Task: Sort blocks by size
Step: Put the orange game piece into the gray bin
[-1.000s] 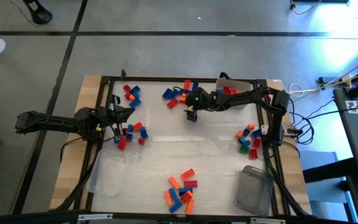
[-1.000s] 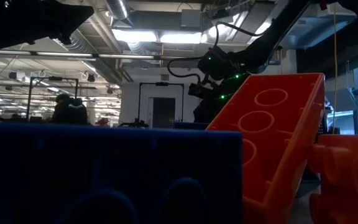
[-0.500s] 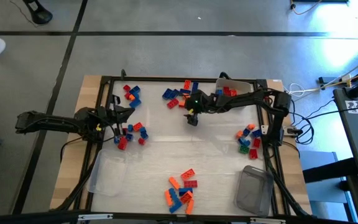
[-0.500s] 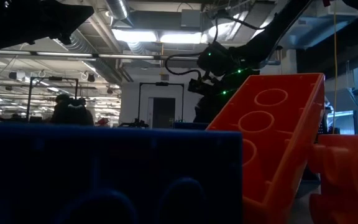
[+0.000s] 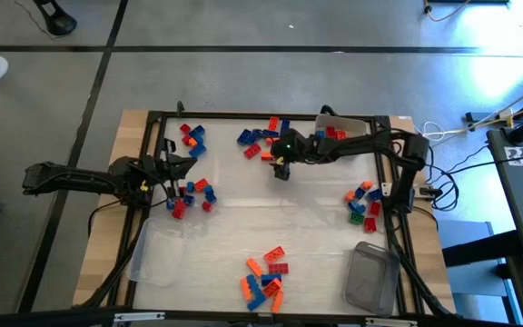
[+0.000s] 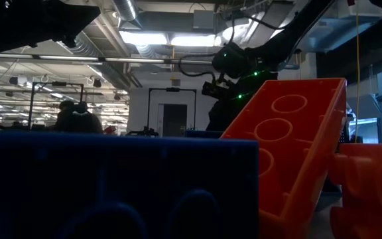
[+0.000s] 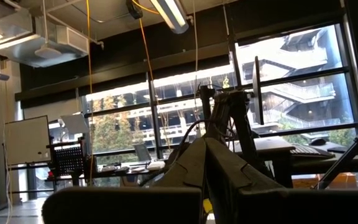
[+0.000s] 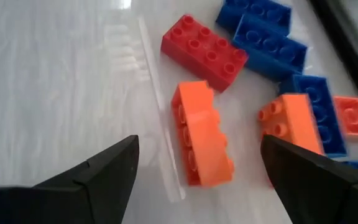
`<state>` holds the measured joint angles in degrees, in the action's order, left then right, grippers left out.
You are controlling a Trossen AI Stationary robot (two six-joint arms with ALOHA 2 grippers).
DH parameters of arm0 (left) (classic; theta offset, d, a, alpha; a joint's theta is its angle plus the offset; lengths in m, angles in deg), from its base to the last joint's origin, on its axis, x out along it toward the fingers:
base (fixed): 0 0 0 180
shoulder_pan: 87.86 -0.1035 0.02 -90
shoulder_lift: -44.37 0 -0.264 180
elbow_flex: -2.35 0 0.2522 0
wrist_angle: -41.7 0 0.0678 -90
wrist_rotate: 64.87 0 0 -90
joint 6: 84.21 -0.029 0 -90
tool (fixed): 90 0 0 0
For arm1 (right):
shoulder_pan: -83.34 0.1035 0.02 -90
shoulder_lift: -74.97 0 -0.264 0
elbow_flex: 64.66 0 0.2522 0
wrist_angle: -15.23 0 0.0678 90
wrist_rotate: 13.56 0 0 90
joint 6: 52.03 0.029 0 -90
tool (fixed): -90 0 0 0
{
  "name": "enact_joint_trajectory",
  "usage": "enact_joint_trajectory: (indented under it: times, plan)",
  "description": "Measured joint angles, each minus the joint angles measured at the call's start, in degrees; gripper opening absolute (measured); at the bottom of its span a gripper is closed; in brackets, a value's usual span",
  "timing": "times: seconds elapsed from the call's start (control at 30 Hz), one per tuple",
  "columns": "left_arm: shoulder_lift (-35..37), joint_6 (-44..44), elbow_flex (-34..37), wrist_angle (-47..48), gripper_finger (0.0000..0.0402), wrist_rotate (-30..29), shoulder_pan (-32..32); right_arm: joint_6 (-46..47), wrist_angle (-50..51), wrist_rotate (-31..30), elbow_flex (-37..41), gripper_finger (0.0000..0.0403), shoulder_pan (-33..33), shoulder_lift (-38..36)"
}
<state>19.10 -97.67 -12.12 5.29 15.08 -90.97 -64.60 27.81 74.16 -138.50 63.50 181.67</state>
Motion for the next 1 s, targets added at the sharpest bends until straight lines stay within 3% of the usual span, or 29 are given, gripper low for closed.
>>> enact_joint_trajectory:
  times: [0.33,0.7,1.0]
  plan:
    - [0.02,0.01,0.0,0.01,0.0,-0.01,0.0,0.37,-1.09,3.44,-0.02,0.0326,-0.43,2.79]
    - [0.0,0.01,-0.02,0.0,0.0,0.0,0.02,0.47,-1.32,4.89,-0.02,0.0197,-0.43,2.79]
    - [0.0,0.01,0.0,0.01,0.0,-0.02,0.0,0.47,-1.3,4.89,-0.02,0.0128,-0.43,2.81]
